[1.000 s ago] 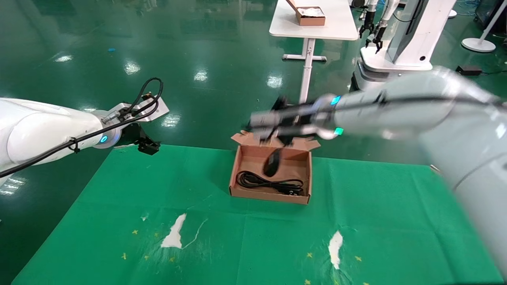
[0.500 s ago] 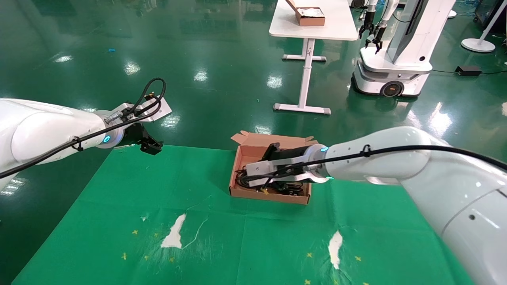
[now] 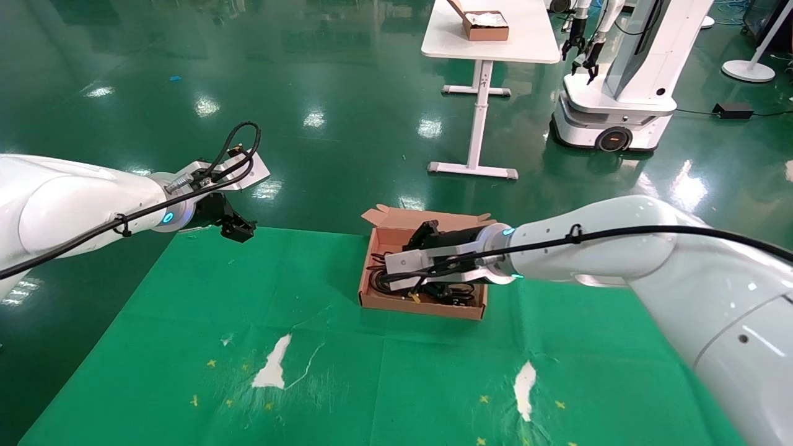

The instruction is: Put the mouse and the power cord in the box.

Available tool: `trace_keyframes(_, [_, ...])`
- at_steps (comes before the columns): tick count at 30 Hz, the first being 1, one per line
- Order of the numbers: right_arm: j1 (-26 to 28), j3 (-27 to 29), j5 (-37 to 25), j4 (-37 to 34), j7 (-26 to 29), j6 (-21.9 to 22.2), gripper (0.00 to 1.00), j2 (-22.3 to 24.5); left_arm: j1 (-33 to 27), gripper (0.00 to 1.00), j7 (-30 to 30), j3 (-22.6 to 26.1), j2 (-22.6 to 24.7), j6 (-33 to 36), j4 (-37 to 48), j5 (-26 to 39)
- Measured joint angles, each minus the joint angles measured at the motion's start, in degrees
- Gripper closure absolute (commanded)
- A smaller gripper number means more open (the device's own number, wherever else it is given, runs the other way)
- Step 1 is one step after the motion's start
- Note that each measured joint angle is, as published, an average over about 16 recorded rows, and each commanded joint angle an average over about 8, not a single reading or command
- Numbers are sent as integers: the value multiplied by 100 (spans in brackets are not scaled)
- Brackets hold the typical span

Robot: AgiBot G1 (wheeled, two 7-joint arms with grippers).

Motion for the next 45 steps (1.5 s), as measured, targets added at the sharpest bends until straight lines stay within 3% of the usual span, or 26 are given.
trace_keyframes(19, [-162, 255, 213, 294, 169, -273, 0, 233, 3, 0, -7, 1, 1, -1, -10, 9])
trace_keyframes(45, [-1620, 1981, 2314, 2110, 1508, -1959, 0, 1994, 3, 0, -7, 1, 0, -1, -10, 9])
